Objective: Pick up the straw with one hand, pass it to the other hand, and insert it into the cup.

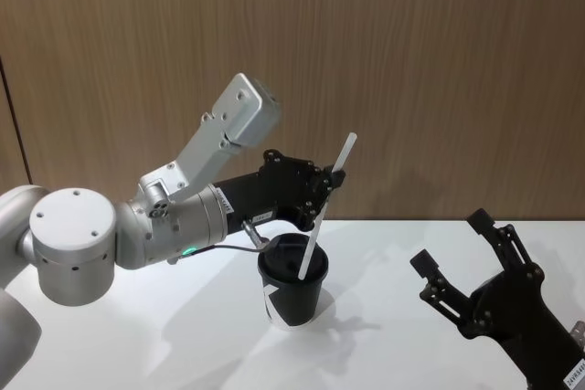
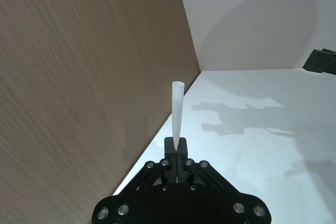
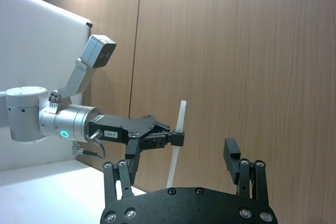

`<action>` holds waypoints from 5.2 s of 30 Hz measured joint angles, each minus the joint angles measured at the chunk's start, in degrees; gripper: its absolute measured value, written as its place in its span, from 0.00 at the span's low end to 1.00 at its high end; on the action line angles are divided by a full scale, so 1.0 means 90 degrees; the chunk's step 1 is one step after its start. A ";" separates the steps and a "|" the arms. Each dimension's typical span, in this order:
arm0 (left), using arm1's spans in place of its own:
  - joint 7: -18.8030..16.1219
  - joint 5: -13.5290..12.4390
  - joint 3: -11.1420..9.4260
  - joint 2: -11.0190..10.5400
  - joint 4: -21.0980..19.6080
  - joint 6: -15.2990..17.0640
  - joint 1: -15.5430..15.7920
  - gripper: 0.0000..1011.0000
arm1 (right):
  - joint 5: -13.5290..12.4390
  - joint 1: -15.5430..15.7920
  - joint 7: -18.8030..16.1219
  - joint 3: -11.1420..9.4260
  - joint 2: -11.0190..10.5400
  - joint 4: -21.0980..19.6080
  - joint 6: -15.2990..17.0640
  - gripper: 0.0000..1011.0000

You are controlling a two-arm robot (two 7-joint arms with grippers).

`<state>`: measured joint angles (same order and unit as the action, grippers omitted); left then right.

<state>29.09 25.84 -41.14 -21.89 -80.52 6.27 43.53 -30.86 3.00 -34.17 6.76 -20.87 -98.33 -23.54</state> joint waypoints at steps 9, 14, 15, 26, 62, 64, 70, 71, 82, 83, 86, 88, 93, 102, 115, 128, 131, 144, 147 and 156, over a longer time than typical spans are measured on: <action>0.0161 -0.0075 0.0012 0.0089 0.0196 -0.0158 0.0108 0.01 | 0.0000 0.0000 0.0000 0.0000 0.0000 0.0000 0.0000 0.99; 0.0260 -0.0089 0.0019 0.0131 0.0287 -0.0219 0.0159 0.01 | 0.0000 0.0000 0.0000 0.0000 0.0000 0.0000 0.0000 0.99; 0.0298 -0.0089 0.0022 0.0147 0.0316 -0.0232 0.0186 0.01 | 0.0000 0.0000 0.0000 0.0000 0.0000 0.0000 0.0000 0.99; 0.0616 0.0013 0.0105 0.0278 0.0412 -0.0278 0.0339 0.01 | 0.0000 0.0000 0.0000 0.0000 0.0000 0.0000 0.0000 0.99; -0.0741 0.0843 0.0771 0.0325 -0.1628 0.0999 -0.0659 0.01 | 0.0000 0.0000 0.0000 0.0000 0.0000 0.0000 0.0000 0.99; -0.0815 0.0841 0.0787 0.0306 -0.1711 0.1069 -0.0692 0.01 | 0.0000 0.0000 0.0000 0.0000 0.0000 0.0000 0.0000 0.99; -0.1035 0.0809 0.0855 0.0231 -0.2000 0.1266 -0.0823 0.01 | 0.0000 0.0000 0.0000 0.0000 0.0000 0.0000 0.0000 0.99; -0.1065 0.0801 0.0862 0.0222 -0.2027 0.1294 -0.0837 0.01 | 0.0000 0.0000 0.0000 0.0000 0.0000 0.0000 0.0000 0.99; -0.1255 0.0716 0.0983 0.0080 -0.2311 0.1465 -0.1033 0.01 | 0.0000 0.0000 0.0000 0.0000 0.0000 0.0000 0.0000 0.99; -0.1258 0.0713 0.0996 0.0068 -0.2319 0.1471 -0.1050 0.01 | 0.0000 0.0000 0.0000 0.0000 0.0000 0.0000 0.0000 0.99; -0.1267 0.0708 0.1049 0.0023 -0.2335 0.1486 -0.1109 0.01 | 0.0000 0.0000 0.0000 0.0000 0.0000 0.0000 0.0000 0.99; -0.1267 0.0708 0.1073 0.0006 -0.2336 0.1489 -0.1132 0.01 | 0.0000 0.0000 0.0000 0.0000 0.0000 0.0000 0.0000 0.99; -0.1250 0.0709 0.1144 -0.0045 -0.2304 0.1489 -0.1190 0.01 | 0.0000 0.0000 0.0000 0.0000 0.0000 0.0000 0.0000 0.99; -0.1094 0.0726 0.1221 -0.0087 -0.2048 0.1391 -0.1184 0.01 | 0.0000 0.0000 0.0000 0.0000 0.0000 0.0000 0.0000 0.99; -0.0756 0.0799 0.1193 -0.0021 -0.1389 0.1184 -0.0857 0.01 | 0.0000 0.0000 0.0000 0.0000 0.0000 0.0000 0.0000 0.99; -0.0509 0.0869 0.1066 0.0122 -0.0773 0.1102 -0.0446 0.01 | 0.0000 0.0000 0.0000 0.0000 0.0000 0.0000 0.0000 0.99; -0.0500 0.0890 0.1049 0.0137 -0.0711 0.1103 -0.0395 0.01 | 0.0000 0.0000 0.0000 0.0000 0.0000 0.0000 0.0000 0.99; -0.0563 0.0988 0.0983 0.0148 -0.0676 0.1327 -0.0245 0.01 | 0.0000 0.0000 0.0000 0.0000 0.0000 0.0000 0.0000 0.99; -0.0615 0.1000 0.0960 0.0132 -0.0717 0.1420 -0.0216 0.01 | 0.0000 0.0000 0.0000 0.0000 0.0000 0.0000 0.0000 0.99; -0.0702 0.0971 0.0914 0.0089 -0.0762 0.1567 -0.0152 0.01 | 0.0000 0.0000 0.0000 0.0000 0.0000 0.0000 0.0000 0.99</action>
<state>22.77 34.58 -32.92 -21.09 -87.38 20.38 42.16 -30.86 3.00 -34.17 6.76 -20.87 -98.33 -23.55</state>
